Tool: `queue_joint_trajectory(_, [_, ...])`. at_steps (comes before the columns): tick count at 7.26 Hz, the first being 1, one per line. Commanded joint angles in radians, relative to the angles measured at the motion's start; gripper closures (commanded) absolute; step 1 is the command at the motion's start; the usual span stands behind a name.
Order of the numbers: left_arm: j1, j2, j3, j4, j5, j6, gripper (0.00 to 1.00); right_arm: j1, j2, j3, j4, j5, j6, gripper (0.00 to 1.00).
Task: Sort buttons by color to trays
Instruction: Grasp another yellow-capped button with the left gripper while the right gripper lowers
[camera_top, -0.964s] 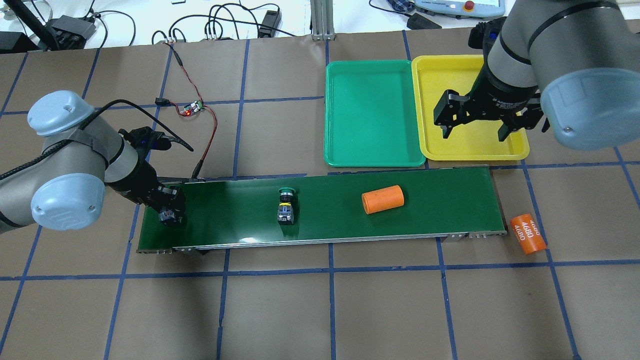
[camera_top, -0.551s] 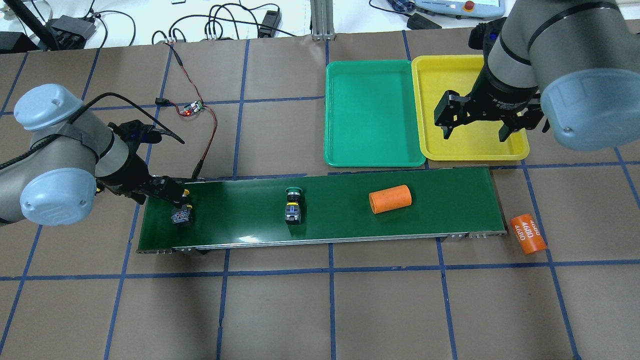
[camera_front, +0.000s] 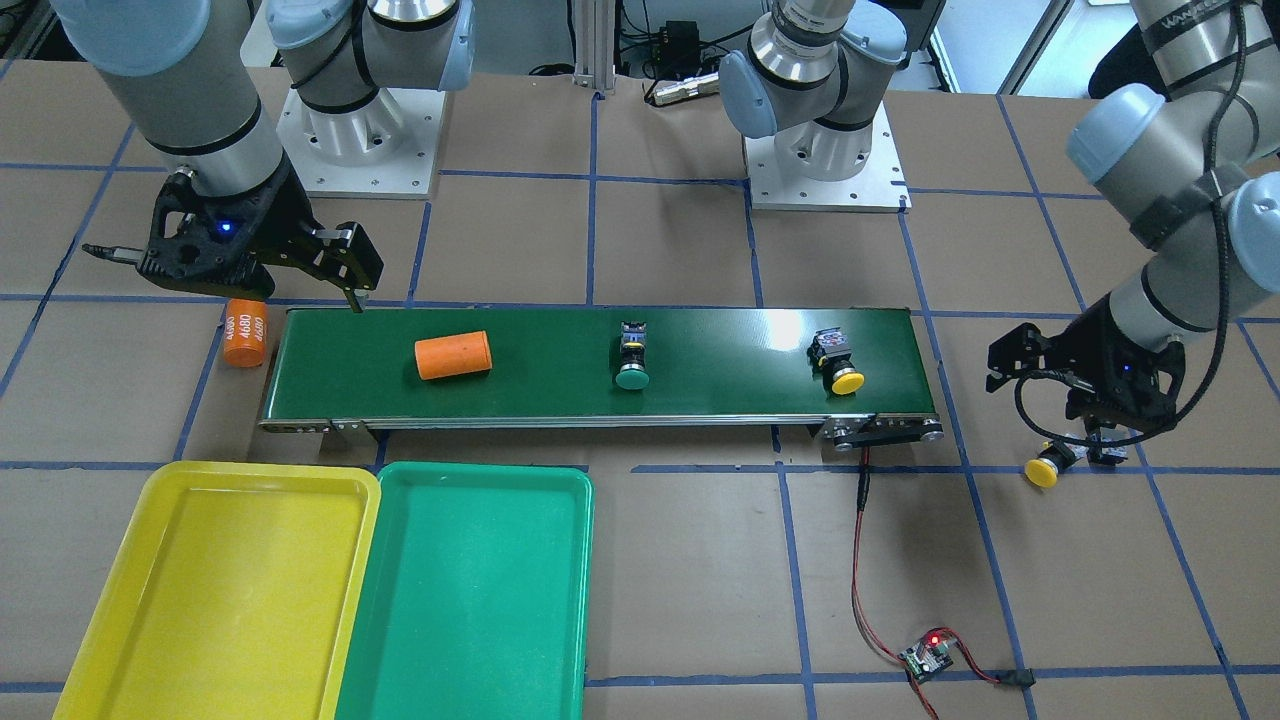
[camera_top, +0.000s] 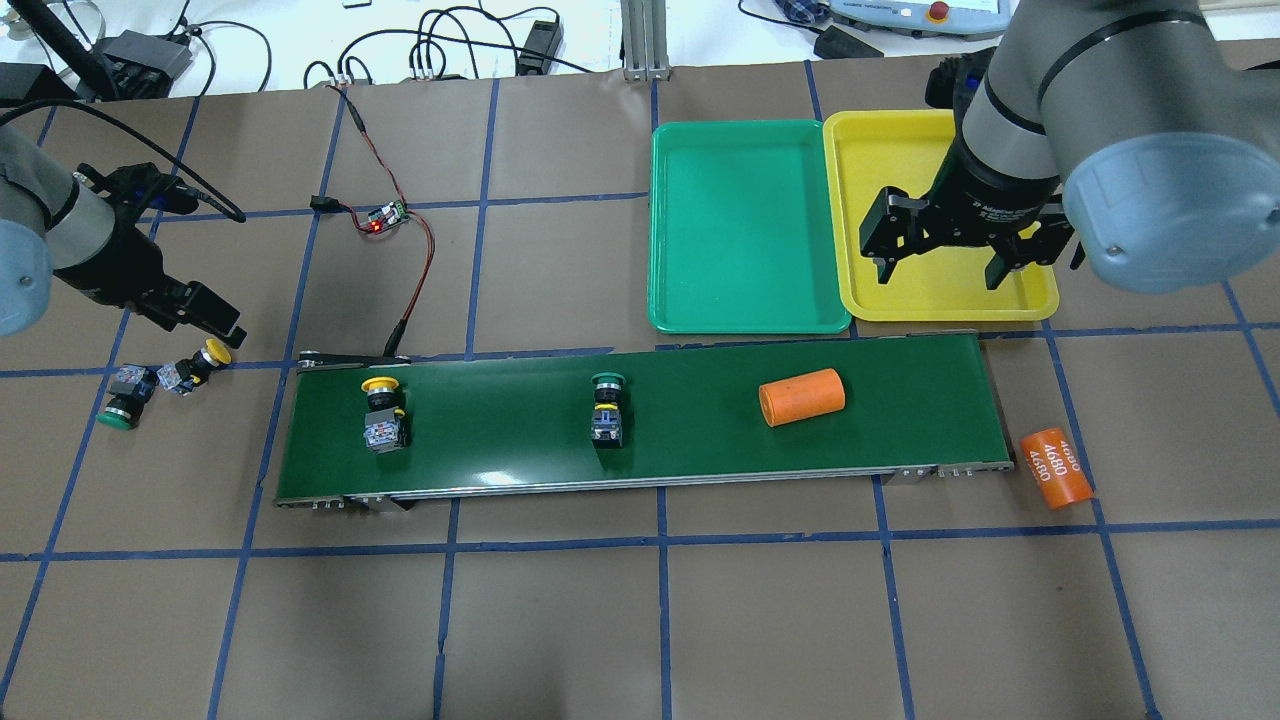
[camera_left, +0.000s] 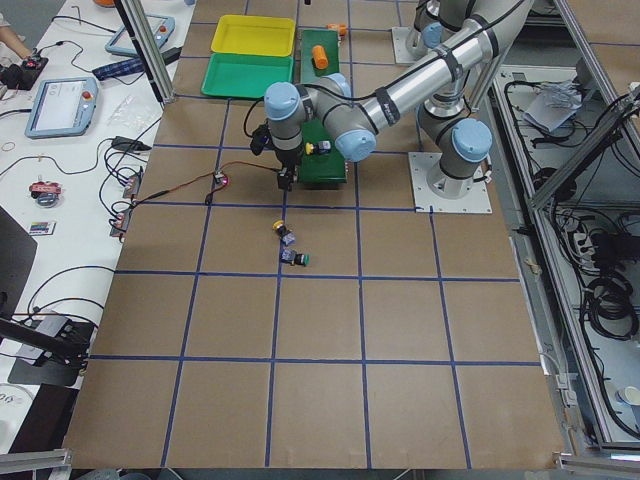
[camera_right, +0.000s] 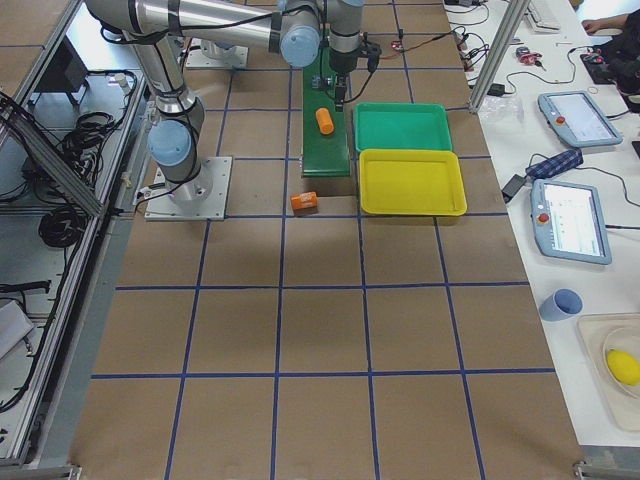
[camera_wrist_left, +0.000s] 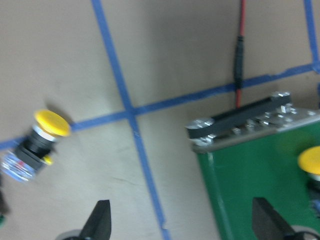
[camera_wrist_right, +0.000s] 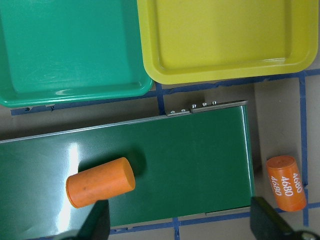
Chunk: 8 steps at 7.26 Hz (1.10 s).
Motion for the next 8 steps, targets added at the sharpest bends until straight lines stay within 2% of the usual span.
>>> queue_joint_trajectory(1, [0.103, -0.144, 0.065, 0.07, 0.012, 0.267, 0.0, 0.007, 0.0, 0.029, -0.005, 0.006, 0.002, 0.0])
queue_joint_trajectory(2, [0.133, -0.189, 0.046, 0.139, 0.011, 0.382, 0.0, 0.015, 0.002, 0.035, -0.007, 0.029, 0.002, 0.0])
queue_joint_trajectory(4, [0.129, -0.237, 0.033, 0.162, 0.015, 0.4, 0.0, 0.036, 0.019, 0.035, -0.019, 0.082, 0.083, 0.0])
queue_joint_trajectory(6, [0.124, -0.24, -0.026, 0.213, 0.012, 0.406, 0.0, 0.127, 0.062, 0.035, -0.091, 0.084, 0.19, 0.0])
queue_joint_trajectory(7, [0.124, -0.246, -0.034, 0.275, 0.011, 0.42, 0.23, 0.18, 0.092, 0.034, -0.123, 0.083, 0.274, 0.0])
queue_joint_trajectory(8, [0.118, -0.246, -0.037, 0.294, 0.009, 0.485, 0.74, 0.214, 0.12, 0.034, -0.134, 0.075, 0.309, 0.0])
